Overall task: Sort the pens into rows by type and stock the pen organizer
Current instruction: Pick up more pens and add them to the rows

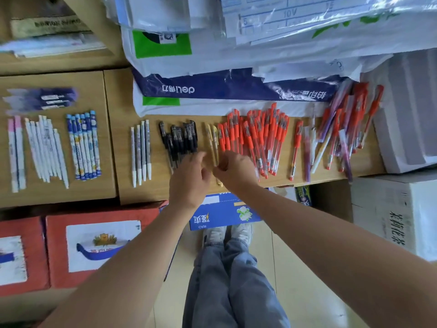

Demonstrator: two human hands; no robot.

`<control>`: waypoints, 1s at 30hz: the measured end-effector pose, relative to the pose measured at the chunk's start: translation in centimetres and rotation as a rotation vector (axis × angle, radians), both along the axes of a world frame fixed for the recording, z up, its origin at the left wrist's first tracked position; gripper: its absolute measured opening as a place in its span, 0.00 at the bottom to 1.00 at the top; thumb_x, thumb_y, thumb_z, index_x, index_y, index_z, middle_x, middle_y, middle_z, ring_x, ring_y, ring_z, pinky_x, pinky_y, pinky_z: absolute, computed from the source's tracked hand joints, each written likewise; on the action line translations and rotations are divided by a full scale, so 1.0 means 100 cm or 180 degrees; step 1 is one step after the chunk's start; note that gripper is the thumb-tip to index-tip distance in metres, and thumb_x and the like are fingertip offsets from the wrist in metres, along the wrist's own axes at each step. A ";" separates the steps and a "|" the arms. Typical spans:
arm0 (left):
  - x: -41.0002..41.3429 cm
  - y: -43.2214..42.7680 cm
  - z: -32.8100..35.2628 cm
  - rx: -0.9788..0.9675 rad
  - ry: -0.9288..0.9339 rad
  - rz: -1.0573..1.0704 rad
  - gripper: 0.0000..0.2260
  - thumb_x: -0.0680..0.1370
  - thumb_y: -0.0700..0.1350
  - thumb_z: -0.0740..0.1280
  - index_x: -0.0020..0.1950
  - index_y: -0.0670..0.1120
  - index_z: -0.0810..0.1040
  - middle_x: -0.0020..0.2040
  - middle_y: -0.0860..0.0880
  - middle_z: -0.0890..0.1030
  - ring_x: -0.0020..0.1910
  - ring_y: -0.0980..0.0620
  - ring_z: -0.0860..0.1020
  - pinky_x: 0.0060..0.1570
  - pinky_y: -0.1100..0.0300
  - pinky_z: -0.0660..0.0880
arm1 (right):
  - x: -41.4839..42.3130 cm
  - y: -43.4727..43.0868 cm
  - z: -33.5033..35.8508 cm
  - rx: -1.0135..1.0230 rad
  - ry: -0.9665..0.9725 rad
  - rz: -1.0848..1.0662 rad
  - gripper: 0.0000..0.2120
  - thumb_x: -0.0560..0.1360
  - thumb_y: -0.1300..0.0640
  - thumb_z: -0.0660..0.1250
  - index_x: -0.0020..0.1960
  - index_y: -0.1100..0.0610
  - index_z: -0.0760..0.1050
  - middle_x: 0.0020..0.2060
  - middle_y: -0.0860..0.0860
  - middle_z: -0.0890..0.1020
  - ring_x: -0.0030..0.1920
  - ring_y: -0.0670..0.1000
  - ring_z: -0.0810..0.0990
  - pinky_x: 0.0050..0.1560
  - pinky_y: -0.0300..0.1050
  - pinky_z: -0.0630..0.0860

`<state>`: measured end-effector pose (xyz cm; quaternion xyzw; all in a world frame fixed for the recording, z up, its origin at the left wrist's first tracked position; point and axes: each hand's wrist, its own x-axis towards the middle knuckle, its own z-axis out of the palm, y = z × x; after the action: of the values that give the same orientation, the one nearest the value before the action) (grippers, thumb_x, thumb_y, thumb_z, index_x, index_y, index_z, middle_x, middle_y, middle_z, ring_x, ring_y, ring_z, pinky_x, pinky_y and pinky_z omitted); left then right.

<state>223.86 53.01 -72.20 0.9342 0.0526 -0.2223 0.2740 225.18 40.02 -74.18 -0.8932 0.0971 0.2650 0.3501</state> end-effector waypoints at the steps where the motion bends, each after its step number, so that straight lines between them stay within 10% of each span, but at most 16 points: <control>1: 0.001 -0.001 -0.002 -0.0013 0.0041 -0.0091 0.18 0.79 0.42 0.60 0.69 0.49 0.71 0.52 0.48 0.77 0.49 0.49 0.77 0.47 0.53 0.75 | 0.001 0.000 -0.001 -0.0011 0.0007 -0.0039 0.07 0.73 0.52 0.69 0.41 0.53 0.74 0.29 0.48 0.76 0.28 0.46 0.73 0.28 0.38 0.67; 13: 0.022 -0.017 0.007 -0.0070 0.0127 -0.0436 0.13 0.80 0.40 0.61 0.64 0.45 0.74 0.51 0.47 0.76 0.32 0.55 0.71 0.35 0.60 0.70 | 0.005 -0.054 0.011 0.0013 -0.0416 -0.0274 0.03 0.73 0.62 0.67 0.47 0.59 0.78 0.34 0.49 0.79 0.34 0.51 0.78 0.36 0.47 0.78; 25: 0.034 -0.060 0.007 0.0162 0.0283 -0.0516 0.21 0.79 0.46 0.63 0.71 0.43 0.66 0.71 0.42 0.65 0.47 0.45 0.80 0.48 0.53 0.79 | -0.008 -0.096 0.016 -0.0256 -0.0428 -0.0605 0.11 0.75 0.58 0.66 0.57 0.54 0.73 0.43 0.49 0.79 0.35 0.50 0.77 0.34 0.48 0.77; 30: 0.031 -0.051 0.010 0.0123 0.0204 -0.0249 0.16 0.78 0.43 0.65 0.66 0.43 0.70 0.64 0.43 0.70 0.46 0.46 0.79 0.46 0.52 0.79 | 0.003 -0.074 0.012 -0.0200 -0.0710 -0.0256 0.06 0.75 0.58 0.67 0.52 0.56 0.76 0.42 0.49 0.77 0.35 0.50 0.76 0.34 0.47 0.77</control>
<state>226.96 47.94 -71.18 0.9331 0.0291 -0.2616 0.2452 225.51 32.62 -72.93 -0.9230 0.1016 0.1466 0.3408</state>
